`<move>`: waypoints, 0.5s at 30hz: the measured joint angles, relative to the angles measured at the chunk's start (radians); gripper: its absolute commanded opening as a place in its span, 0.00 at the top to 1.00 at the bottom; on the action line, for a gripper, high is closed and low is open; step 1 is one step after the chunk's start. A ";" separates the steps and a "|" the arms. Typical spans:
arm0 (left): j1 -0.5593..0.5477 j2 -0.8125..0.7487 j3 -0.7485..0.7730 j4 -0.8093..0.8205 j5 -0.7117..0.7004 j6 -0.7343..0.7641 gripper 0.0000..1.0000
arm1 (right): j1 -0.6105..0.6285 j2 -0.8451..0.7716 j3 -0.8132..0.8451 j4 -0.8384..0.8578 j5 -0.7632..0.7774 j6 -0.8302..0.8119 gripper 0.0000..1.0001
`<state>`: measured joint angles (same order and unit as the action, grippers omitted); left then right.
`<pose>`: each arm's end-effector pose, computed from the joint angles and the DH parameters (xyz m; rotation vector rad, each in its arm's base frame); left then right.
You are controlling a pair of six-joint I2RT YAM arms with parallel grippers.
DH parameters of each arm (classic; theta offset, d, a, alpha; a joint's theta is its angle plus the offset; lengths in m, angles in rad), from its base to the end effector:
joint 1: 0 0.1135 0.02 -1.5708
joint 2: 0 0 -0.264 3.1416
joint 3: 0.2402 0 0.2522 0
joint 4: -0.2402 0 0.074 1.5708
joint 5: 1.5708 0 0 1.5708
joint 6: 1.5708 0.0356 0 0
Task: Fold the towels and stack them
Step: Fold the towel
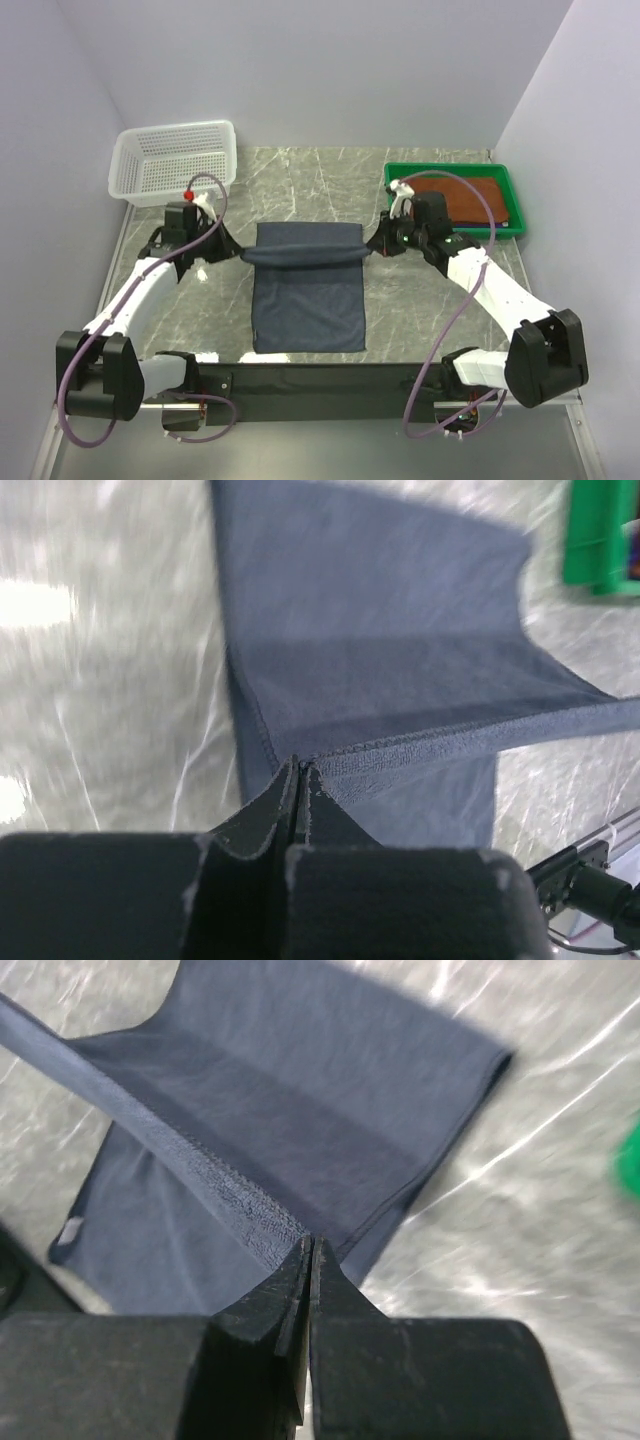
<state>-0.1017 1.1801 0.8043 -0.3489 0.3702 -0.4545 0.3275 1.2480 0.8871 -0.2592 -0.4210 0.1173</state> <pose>0.2470 -0.0382 0.2525 -0.2155 2.3289 -0.7077 0.2541 0.1017 0.2716 -0.4723 2.1666 0.7096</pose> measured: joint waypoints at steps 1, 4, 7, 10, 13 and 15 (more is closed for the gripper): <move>0.001 0.002 -0.028 0.006 0.000 -0.013 0.99 | -0.001 0.005 -0.024 0.013 -0.018 0.021 1.00; 0.003 0.021 -0.106 0.021 0.005 -0.059 0.99 | -0.001 0.042 -0.089 0.047 -0.072 0.080 1.00; 0.003 0.057 -0.163 0.052 0.011 -0.105 0.99 | -0.001 0.115 -0.122 0.093 -0.116 0.128 1.00; 0.003 0.115 -0.180 0.084 0.021 -0.142 0.99 | -0.001 0.220 -0.124 0.142 -0.161 0.166 1.00; 0.003 0.167 -0.182 0.129 0.027 -0.178 0.99 | -0.001 0.317 -0.124 0.184 -0.184 0.194 1.00; 0.003 0.195 -0.183 0.164 0.027 -0.203 0.99 | -0.001 0.377 -0.124 0.208 -0.193 0.209 1.00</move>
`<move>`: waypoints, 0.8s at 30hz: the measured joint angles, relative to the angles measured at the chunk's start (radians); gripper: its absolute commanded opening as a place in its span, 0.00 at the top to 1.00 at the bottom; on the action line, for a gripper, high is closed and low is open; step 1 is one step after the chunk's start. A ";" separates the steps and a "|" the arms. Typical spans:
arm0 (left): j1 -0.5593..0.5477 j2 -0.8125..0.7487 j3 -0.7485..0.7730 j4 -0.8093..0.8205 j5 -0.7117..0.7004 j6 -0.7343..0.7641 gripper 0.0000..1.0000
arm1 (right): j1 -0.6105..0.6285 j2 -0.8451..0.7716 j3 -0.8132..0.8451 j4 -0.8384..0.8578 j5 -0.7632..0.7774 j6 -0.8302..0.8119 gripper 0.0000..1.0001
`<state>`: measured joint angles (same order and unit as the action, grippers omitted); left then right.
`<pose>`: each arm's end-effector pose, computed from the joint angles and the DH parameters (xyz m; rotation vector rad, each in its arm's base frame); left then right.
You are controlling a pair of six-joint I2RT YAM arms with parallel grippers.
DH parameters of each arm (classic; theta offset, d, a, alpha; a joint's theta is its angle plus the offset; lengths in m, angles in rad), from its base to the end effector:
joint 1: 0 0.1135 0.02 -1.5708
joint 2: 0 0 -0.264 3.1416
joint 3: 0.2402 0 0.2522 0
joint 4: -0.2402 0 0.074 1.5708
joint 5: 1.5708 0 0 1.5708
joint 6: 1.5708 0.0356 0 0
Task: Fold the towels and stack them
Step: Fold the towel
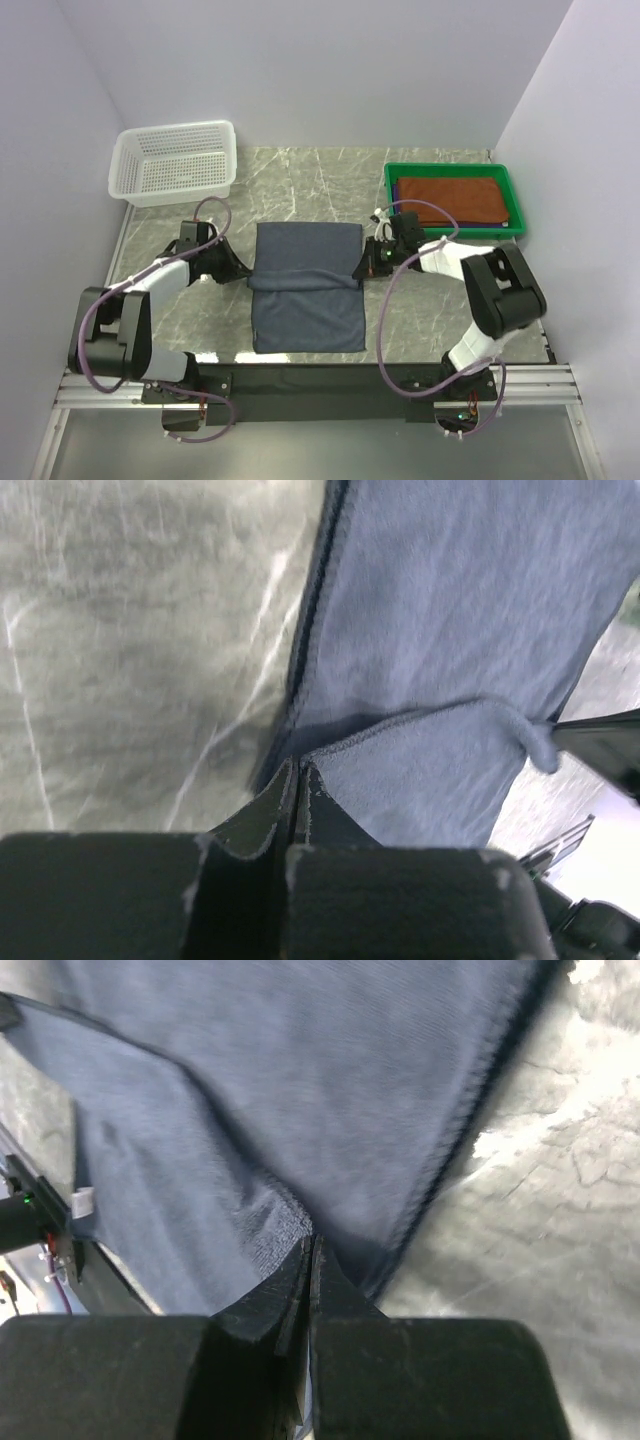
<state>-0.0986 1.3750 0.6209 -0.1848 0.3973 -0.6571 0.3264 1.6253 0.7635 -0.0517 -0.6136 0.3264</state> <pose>0.2488 -0.0385 0.1623 -0.5491 2.5322 -0.7956 0.2799 0.1164 0.1486 -0.2725 2.5225 1.0327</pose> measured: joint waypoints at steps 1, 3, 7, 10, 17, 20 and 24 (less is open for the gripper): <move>0.000 0.013 0.000 0.013 -0.001 -0.010 0.99 | 0.000 0.031 0.003 0.008 -0.001 0.007 1.00; 0.000 0.045 0.000 0.035 -0.003 -0.023 0.99 | -0.002 0.080 0.013 0.016 0.007 0.016 1.00; 0.000 0.111 0.014 0.046 -0.019 -0.043 0.99 | -0.016 0.145 0.082 0.021 0.005 0.029 1.00; 0.000 0.178 0.062 0.046 -0.026 -0.052 0.99 | -0.039 0.203 0.159 0.025 0.027 0.029 1.00; 0.000 0.335 0.245 0.043 -0.052 -0.056 0.99 | -0.092 0.311 0.340 -0.008 0.097 0.018 1.00; 0.000 0.363 0.306 0.028 -0.067 -0.042 0.99 | -0.095 0.314 0.370 -0.033 0.115 0.008 1.00; -0.001 0.362 0.399 -0.011 -0.080 -0.011 0.99 | -0.095 0.306 0.415 -0.089 0.140 -0.021 1.00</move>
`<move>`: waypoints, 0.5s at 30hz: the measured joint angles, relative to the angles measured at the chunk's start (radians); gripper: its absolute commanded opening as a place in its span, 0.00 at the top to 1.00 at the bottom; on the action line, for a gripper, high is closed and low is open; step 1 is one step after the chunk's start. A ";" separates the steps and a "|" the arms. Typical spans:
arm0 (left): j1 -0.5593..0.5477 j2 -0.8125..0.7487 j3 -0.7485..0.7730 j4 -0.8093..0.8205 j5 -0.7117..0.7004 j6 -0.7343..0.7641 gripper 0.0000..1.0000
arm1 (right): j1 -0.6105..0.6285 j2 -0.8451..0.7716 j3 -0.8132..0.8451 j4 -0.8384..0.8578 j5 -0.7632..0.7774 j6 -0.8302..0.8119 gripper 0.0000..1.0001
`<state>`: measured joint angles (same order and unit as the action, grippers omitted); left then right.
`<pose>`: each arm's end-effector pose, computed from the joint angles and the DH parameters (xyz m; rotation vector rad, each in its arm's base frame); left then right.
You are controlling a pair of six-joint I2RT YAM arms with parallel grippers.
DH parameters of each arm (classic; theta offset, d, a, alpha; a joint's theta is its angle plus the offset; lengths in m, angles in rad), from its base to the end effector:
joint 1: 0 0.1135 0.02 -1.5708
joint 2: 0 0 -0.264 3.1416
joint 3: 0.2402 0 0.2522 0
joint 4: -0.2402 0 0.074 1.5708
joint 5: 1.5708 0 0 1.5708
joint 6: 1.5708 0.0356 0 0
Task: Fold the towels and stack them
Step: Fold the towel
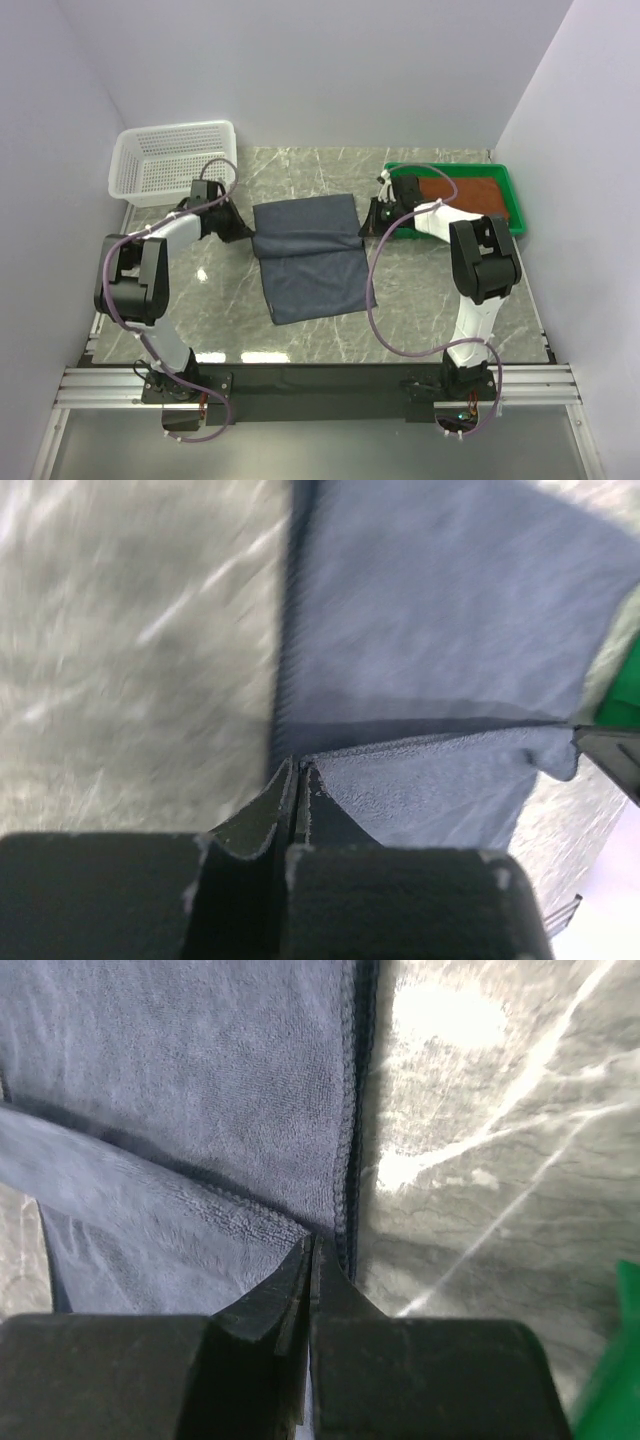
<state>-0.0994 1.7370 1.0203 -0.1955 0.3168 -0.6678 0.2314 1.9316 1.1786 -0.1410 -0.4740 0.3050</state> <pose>0.3509 -0.0461 0.1729 -0.5830 2.4936 -0.7058 0.3848 0.1074 0.1544 -0.1201 2.4994 0.8132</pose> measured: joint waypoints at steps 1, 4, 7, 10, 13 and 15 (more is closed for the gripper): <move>0.000 -0.004 0.016 -0.005 -0.002 0.007 0.99 | 0.000 -0.006 0.010 -0.018 0.006 -0.009 1.00; -0.001 -0.047 0.054 -0.033 -0.006 0.036 0.99 | 0.000 -0.048 0.061 -0.076 0.042 -0.042 1.00; -0.005 -0.124 0.060 -0.061 -0.008 0.057 0.99 | 0.001 -0.106 0.118 -0.112 0.079 -0.077 1.00; -0.014 -0.216 0.060 -0.080 -0.007 0.072 0.99 | 0.003 -0.176 0.154 -0.129 0.109 -0.109 1.00; -0.020 -0.289 0.060 -0.092 -0.003 0.079 0.99 | 0.006 -0.239 0.158 -0.147 0.126 -0.133 1.00; -0.024 -0.326 0.050 -0.096 0.000 0.079 0.99 | 0.008 -0.270 0.151 -0.155 0.134 -0.140 1.00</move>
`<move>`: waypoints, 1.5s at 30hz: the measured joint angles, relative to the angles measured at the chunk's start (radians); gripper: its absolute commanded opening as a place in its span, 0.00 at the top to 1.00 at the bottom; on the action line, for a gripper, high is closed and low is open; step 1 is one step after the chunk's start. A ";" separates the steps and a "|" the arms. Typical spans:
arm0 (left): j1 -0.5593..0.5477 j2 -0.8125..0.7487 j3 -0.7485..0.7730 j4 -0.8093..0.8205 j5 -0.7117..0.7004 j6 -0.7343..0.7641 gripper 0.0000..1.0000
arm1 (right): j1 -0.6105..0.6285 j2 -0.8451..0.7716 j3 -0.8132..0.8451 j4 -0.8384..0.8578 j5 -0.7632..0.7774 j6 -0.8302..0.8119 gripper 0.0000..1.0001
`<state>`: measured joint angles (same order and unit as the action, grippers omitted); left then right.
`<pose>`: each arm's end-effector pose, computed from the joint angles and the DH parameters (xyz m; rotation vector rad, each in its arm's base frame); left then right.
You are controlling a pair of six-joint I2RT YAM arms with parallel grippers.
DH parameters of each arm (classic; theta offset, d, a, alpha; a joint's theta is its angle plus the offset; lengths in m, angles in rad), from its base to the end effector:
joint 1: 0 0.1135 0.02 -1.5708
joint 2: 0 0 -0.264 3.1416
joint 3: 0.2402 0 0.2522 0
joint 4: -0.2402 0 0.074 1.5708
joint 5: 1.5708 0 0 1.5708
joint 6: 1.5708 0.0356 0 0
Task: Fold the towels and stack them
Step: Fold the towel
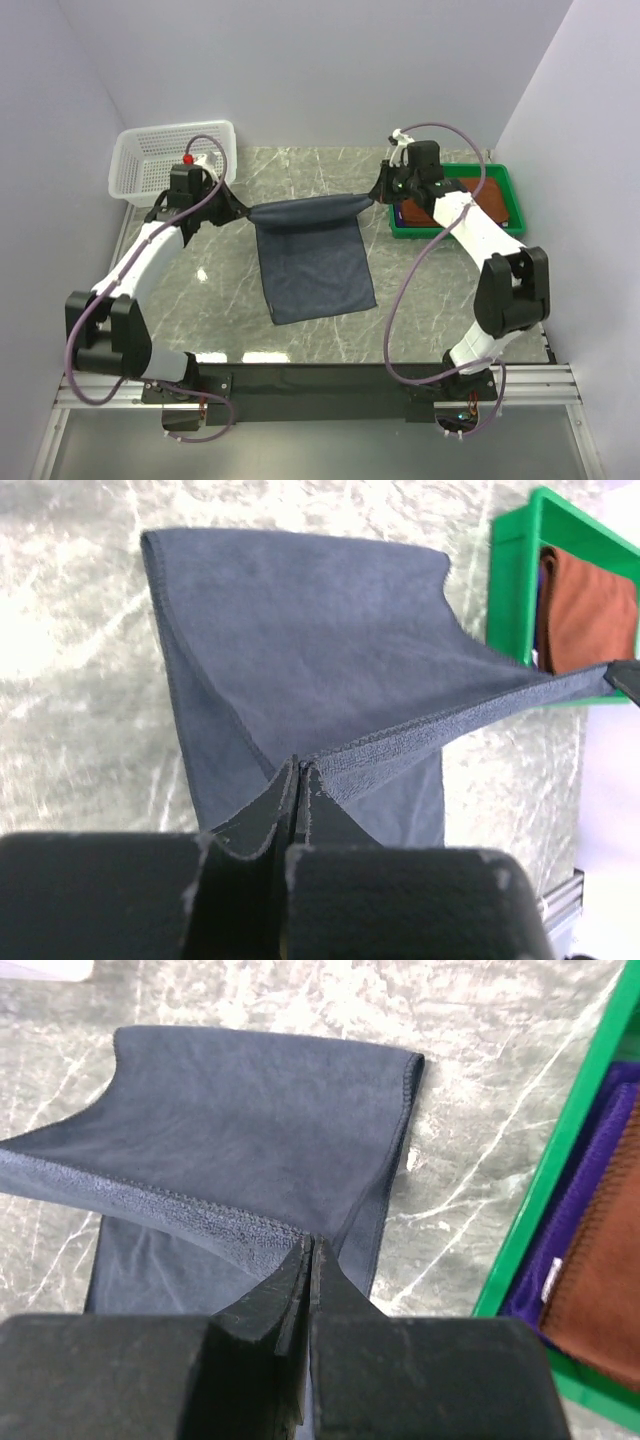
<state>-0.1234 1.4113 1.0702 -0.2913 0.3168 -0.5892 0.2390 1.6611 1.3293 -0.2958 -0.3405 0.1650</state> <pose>0.3122 -0.0499 0.2850 -0.3436 2.2416 -0.7381 0.3683 0.1020 0.2902 -0.2757 2.2038 0.5990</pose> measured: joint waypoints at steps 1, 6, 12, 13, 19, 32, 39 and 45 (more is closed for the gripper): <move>-0.003 -0.022 -0.011 -0.005 0.001 -0.002 0.99 | 0.001 -0.018 -0.010 -0.001 0.003 -0.002 1.00; -0.042 -0.122 -0.119 -0.011 0.002 -0.018 0.99 | 0.001 -0.126 -0.127 0.000 0.008 0.005 1.00; -0.098 -0.214 -0.333 0.009 -0.010 -0.071 0.99 | 0.000 -0.206 -0.328 0.042 -0.008 0.044 1.00; -0.101 -0.229 -0.370 0.010 -0.015 -0.081 0.99 | 0.000 -0.210 -0.362 0.042 -0.017 0.051 1.00; -0.109 -0.271 -0.487 0.038 -0.050 -0.125 0.99 | 0.003 -0.211 -0.486 0.067 -0.051 0.087 1.00; -0.112 -0.230 -0.446 0.015 -0.133 -0.155 0.99 | 0.010 -0.147 -0.464 0.109 -0.064 0.132 1.00; -0.114 -0.290 -0.329 -0.039 -0.146 -0.128 0.99 | 0.010 -0.238 -0.395 0.089 -0.023 0.126 1.00; -0.128 -0.375 -0.339 -0.084 -0.127 -0.131 0.99 | 0.010 -0.375 -0.441 0.085 -0.020 0.134 1.00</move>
<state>-0.2516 1.0367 0.7315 -0.3752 0.1894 -0.7200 0.2489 1.2865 0.8883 -0.2111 -0.3607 0.2985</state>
